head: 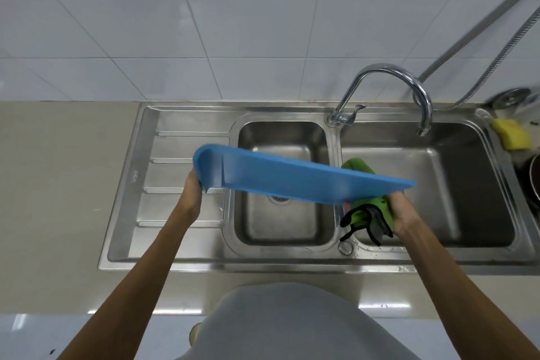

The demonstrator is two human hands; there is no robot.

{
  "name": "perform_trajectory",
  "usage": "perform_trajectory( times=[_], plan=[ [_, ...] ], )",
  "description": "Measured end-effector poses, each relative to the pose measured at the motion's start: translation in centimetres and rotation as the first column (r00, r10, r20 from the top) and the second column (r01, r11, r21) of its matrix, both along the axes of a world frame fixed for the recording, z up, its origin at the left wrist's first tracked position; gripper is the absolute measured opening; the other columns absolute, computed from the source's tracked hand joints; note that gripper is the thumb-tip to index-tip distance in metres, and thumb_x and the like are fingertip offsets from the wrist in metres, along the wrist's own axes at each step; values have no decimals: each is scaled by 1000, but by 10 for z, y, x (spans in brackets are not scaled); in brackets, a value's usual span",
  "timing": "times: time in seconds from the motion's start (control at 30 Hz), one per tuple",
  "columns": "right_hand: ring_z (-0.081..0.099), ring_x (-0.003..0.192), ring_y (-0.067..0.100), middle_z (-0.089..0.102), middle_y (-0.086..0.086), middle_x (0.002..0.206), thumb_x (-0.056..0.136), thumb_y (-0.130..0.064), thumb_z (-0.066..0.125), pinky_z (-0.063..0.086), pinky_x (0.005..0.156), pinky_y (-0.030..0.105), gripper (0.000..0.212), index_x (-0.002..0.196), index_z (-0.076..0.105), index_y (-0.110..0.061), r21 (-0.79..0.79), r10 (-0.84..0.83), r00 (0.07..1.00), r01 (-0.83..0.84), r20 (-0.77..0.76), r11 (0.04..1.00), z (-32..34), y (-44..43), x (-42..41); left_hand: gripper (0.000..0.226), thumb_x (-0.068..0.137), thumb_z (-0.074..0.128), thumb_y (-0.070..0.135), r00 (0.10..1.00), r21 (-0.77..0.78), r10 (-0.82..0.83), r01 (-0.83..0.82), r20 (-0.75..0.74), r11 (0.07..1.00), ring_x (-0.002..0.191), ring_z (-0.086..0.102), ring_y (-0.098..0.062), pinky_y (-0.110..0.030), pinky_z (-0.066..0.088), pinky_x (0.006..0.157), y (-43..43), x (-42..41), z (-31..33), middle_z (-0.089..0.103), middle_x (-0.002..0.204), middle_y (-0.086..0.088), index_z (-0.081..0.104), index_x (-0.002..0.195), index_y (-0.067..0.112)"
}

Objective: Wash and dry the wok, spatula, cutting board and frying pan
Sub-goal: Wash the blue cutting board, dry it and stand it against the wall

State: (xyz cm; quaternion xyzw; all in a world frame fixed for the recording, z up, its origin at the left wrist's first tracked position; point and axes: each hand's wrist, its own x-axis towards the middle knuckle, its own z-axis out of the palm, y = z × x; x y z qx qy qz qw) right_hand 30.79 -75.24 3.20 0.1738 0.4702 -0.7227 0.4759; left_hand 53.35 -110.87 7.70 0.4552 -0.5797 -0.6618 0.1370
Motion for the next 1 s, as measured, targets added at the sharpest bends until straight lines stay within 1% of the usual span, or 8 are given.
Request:
perform_trajectory(
  times=[0.07, 0.13, 0.2, 0.27, 0.5, 0.7, 0.87, 1.0],
  plan=[
    [62, 123, 35, 60, 14, 139, 81, -13, 73, 53, 99, 52, 64, 143, 54, -14, -77, 16, 991, -27, -133, 997, 2, 1, -1, 36, 108, 41, 32, 991, 54, -123, 120, 57, 991, 103, 61, -26, -35, 52, 96, -7, 13, -2, 61, 120, -15, 56, 135, 13],
    [66, 113, 32, 62, 14, 136, 84, -4, 60, 59, 86, 39, 63, 145, 50, -11, -14, 8, 962, -12, -272, 1000, 4, 4, -3, 41, 82, 74, 54, 975, 341, -211, 176, 69, 923, 92, 67, -19, -35, 54, 85, -10, 26, -1, 70, 114, -2, 74, 115, 29],
    [68, 104, 31, 67, 11, 127, 83, -1, 60, 60, 77, 35, 60, 142, 53, -11, 51, 14, 948, 3, -318, 999, 7, 6, -5, 43, 77, 81, 48, 982, 641, -182, 106, 52, 760, 89, 73, -26, -41, 60, 80, -6, 34, -3, 74, 114, -8, 79, 108, 18],
    [68, 104, 30, 70, 8, 124, 81, 2, 62, 60, 80, 37, 60, 138, 57, -13, 88, 35, 935, -4, -353, 996, 8, 6, -4, 41, 82, 76, 36, 988, 710, -130, 30, 86, 704, 89, 74, -32, -43, 62, 76, -2, 40, -13, 73, 115, -15, 76, 113, 8],
    [75, 87, 21, 76, 5, 107, 69, 12, 70, 59, 67, 30, 63, 117, 74, -29, 293, 222, 880, -101, -419, 951, 7, 10, 1, 50, 83, 75, 43, 990, 736, -83, -29, 116, 676, 91, 74, -33, -46, 62, 78, 11, 31, -20, 74, 114, -15, 70, 120, 9],
    [69, 96, 12, 73, -9, 114, 75, 19, 64, 54, 78, 27, 72, 112, 73, -43, 632, 570, 588, -125, -574, 765, 0, 15, -30, 55, 86, 74, 46, 998, 635, -39, -5, 56, 772, 113, 66, -39, -54, 55, 93, 24, 17, -26, 70, 124, -14, 64, 131, 15],
    [66, 85, 22, 72, 0, 105, 81, 2, 70, 56, 78, 41, 63, 107, 67, -56, 549, 263, 773, 130, -578, 826, -6, 27, -48, 38, 89, 73, 38, 998, 509, 17, 12, -53, 861, 101, 72, -35, -46, 59, 77, 30, -2, -20, 72, 121, -13, 68, 122, 19],
    [68, 88, 16, 71, -3, 109, 85, -10, 73, 56, 79, 39, 50, 115, 64, -50, 523, 175, 796, 198, -579, 829, -14, 21, -46, 35, 90, 71, 36, 997, 425, -21, 48, -68, 904, 103, 72, -34, -47, 59, 79, 35, -17, -15, 73, 120, -9, 67, 122, 21]
  ],
)
